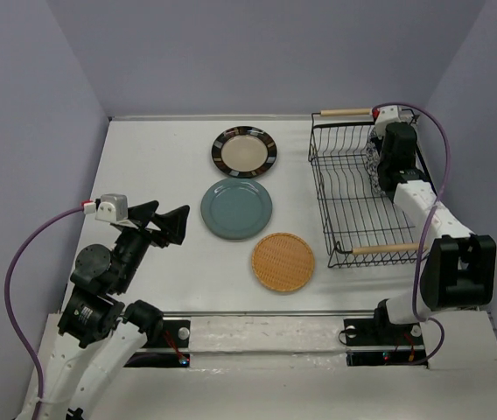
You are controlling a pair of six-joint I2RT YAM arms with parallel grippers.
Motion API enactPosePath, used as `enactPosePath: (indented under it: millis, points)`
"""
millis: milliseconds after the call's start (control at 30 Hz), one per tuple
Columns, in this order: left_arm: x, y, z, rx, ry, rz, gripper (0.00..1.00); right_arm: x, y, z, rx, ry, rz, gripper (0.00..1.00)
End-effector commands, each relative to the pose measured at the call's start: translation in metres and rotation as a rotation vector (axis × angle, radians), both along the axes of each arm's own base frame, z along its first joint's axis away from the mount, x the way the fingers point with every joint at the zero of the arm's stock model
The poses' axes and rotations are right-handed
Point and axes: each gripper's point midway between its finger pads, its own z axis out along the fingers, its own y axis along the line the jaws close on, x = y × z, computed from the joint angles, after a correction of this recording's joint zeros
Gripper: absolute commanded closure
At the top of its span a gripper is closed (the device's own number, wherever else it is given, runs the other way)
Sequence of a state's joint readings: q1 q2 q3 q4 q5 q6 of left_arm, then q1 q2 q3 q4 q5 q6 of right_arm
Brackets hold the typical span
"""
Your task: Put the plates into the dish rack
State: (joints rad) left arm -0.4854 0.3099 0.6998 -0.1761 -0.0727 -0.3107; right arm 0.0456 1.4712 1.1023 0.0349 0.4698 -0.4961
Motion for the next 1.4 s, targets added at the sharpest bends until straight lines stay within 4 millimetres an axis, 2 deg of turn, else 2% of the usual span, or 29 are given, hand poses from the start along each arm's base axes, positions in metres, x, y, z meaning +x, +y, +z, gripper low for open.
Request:
enactPosePath:
  millis: [0, 333, 600, 700, 800, 933, 1100, 1200, 1233, 1300, 1367]
  points:
    - [-0.001, 0.001, 0.014, -0.007, -0.054, 0.004, 0.01, 0.013, -0.010, 0.058, -0.028, -0.217, -0.038, 0.93]
    - [0.000, 0.001, 0.013, -0.005, -0.050, 0.007, 0.01, 0.021, -0.007, 0.034, -0.004, -0.183, -0.034, 0.93]
    - [0.003, 0.000, 0.010, 0.000, -0.037, 0.007, 0.01, 0.023, -0.005, 0.026, 0.030, -0.181, -0.038, 0.92]
    - [0.003, 0.000, 0.011, -0.003, -0.040, 0.008, 0.01, 0.023, -0.006, 0.019, 0.047, -0.176, -0.052, 0.86]
    - [0.003, -0.002, 0.010, 0.002, -0.036, 0.001, 0.01, 0.024, -0.007, 0.016, 0.065, -0.178, -0.073, 0.74]
    - [0.004, -0.002, 0.008, 0.006, -0.031, -0.001, 0.01, 0.027, -0.009, 0.014, 0.093, -0.193, -0.106, 0.67]
    - [0.005, -0.003, 0.007, 0.008, -0.025, -0.003, 0.01, 0.027, -0.008, 0.032, 0.120, -0.245, -0.107, 0.58]
    - [0.007, -0.006, 0.004, 0.013, -0.011, -0.011, 0.01, 0.026, -0.008, 0.050, 0.132, -0.280, -0.112, 0.43]
    - [0.009, -0.006, 0.002, 0.016, -0.004, -0.009, 0.01, 0.026, -0.009, 0.056, 0.140, -0.298, -0.119, 0.43]
    - [0.011, -0.010, -0.001, 0.019, 0.012, -0.019, 0.01, 0.023, -0.007, 0.068, 0.173, -0.318, -0.121, 0.33]
    - [0.012, -0.012, -0.004, 0.022, 0.023, -0.027, 0.01, 0.022, -0.004, 0.077, 0.201, -0.335, -0.112, 0.30]
